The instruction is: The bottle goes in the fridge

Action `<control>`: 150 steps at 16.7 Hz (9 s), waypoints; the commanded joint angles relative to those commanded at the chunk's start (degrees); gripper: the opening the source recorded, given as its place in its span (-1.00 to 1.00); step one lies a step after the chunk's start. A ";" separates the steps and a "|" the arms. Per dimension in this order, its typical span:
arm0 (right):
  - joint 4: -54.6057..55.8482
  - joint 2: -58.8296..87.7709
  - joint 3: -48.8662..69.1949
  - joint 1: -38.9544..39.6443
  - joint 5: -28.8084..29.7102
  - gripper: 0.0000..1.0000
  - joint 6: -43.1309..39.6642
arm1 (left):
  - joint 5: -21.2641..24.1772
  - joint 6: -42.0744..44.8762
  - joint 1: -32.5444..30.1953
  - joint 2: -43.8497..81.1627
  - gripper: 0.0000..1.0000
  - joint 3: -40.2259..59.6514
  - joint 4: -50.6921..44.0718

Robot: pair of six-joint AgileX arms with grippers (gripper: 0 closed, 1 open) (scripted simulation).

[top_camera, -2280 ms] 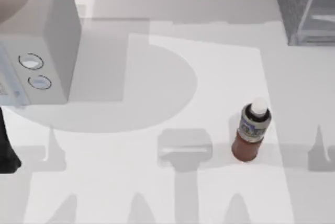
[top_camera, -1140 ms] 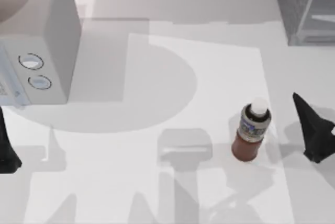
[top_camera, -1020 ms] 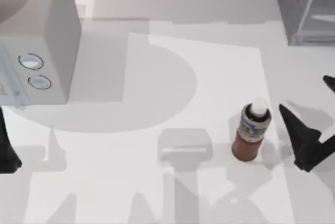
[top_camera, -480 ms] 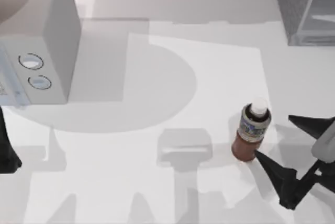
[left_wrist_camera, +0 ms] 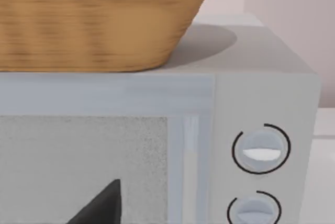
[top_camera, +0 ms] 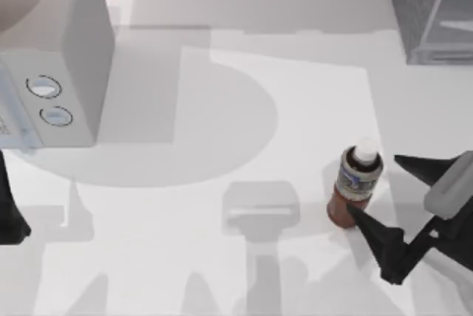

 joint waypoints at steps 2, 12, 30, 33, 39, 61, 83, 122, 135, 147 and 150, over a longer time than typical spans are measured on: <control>0.08 3.32 3.41 2.19 2.19 1.00 0.50 | 0.00 0.00 0.00 0.00 1.00 0.00 0.00; 0.17 8.01 8.23 5.28 5.30 0.70 1.19 | 0.00 0.00 0.00 0.00 1.00 0.00 0.00; 0.17 8.01 8.23 5.28 5.30 -0.98 1.19 | 0.00 0.00 0.00 0.00 1.00 0.00 0.00; 0.02 7.86 8.16 5.09 5.15 -0.98 1.19 | 0.00 0.00 0.00 0.00 1.00 0.00 0.00; -12.89 -3.69 7.83 -6.37 -5.84 -0.98 -2.33 | 0.00 0.00 0.00 0.00 1.00 0.00 0.00; -49.86 -48.99 3.38 -20.92 -6.74 -0.98 -3.23 | 0.00 0.00 0.00 0.00 1.00 0.00 0.00; -83.57 -99.81 -3.34 -18.44 24.21 -0.98 4.45 | 0.00 0.00 0.00 0.00 1.00 0.00 0.00; -27.67 27.97 68.01 -32.51 11.86 -0.98 5.31 | 0.00 0.00 0.00 0.00 1.00 0.00 0.00; -34.33 34.29 80.53 -31.06 13.21 -0.53 5.21 | 0.00 0.00 0.00 0.00 1.00 0.00 0.00; -34.33 34.29 80.53 -31.06 13.21 1.00 5.21 | 0.00 0.00 0.00 0.00 1.00 0.00 0.00; -34.33 34.29 80.53 -31.06 13.21 1.00 5.21 | 0.00 0.00 0.00 0.00 1.00 0.00 0.00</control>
